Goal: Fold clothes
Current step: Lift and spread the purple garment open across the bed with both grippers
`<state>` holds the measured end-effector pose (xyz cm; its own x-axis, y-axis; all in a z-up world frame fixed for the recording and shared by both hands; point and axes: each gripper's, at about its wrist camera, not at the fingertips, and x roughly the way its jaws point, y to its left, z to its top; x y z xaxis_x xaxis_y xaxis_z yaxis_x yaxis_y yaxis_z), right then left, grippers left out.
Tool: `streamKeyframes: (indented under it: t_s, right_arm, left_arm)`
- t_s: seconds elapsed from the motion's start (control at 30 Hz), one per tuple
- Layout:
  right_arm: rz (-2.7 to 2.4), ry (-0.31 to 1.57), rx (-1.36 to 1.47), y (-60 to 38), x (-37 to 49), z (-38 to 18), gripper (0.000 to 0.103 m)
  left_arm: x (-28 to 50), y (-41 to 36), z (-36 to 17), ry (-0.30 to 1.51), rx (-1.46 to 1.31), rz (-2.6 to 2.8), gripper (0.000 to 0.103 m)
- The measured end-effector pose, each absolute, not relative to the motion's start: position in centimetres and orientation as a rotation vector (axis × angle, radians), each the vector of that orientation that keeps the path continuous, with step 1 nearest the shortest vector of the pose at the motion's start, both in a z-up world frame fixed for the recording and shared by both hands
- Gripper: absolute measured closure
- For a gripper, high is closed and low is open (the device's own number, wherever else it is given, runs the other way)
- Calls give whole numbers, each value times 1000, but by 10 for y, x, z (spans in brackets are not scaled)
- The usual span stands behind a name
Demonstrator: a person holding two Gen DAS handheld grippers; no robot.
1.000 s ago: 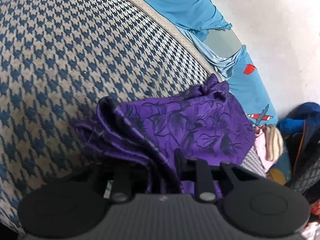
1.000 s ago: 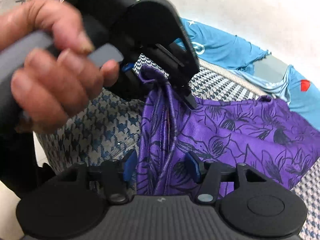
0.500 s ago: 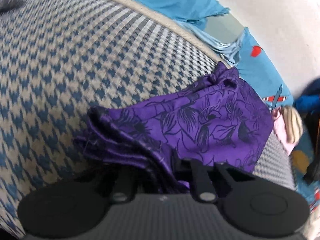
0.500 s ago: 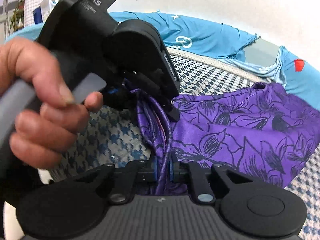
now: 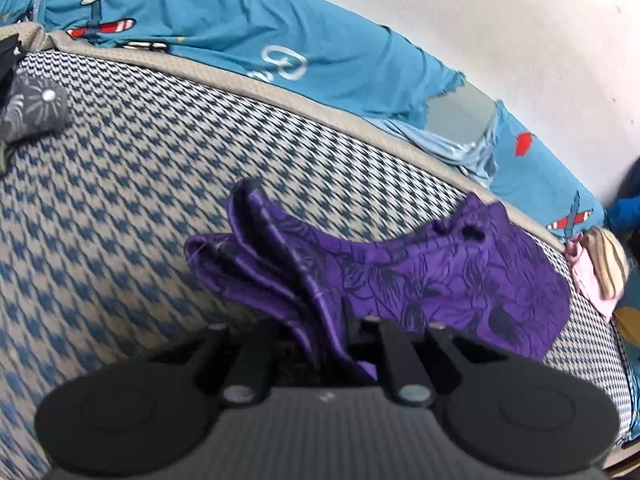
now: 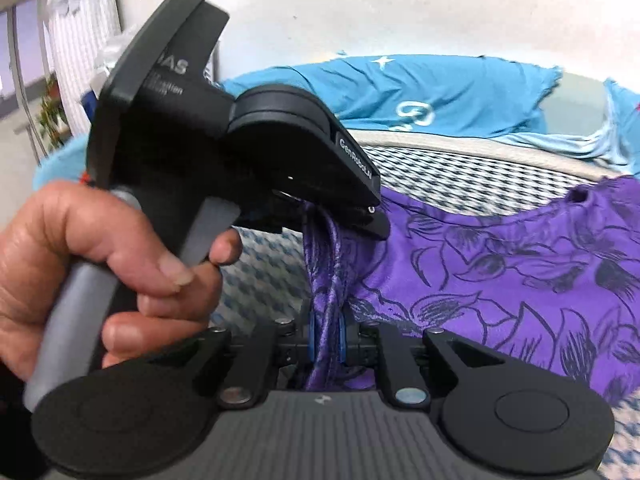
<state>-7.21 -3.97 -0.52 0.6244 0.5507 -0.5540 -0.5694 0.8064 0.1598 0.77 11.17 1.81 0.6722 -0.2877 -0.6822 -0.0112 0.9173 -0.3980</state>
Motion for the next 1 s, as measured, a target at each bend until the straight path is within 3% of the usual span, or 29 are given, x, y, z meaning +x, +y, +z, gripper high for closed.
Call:
streamKeyframes:
  t_s: [0.37, 0.57, 0.7, 1.0]
  right_arm:
    - [799, 653, 117, 13, -27, -6, 91]
    - [806, 647, 35, 31, -23, -12, 86]
    - [820, 618, 25, 20, -33, -2, 80]
    - [632, 601, 64, -54, -34, 12, 80]
  left_arm:
    - [40, 190, 16, 848, -415, -64, 92]
    - [48, 209, -2, 907, -415, 88, 81]
    - [43, 212, 0, 890, -398, 142, 61]
    - [28, 183, 15, 827, -392, 29, 50]
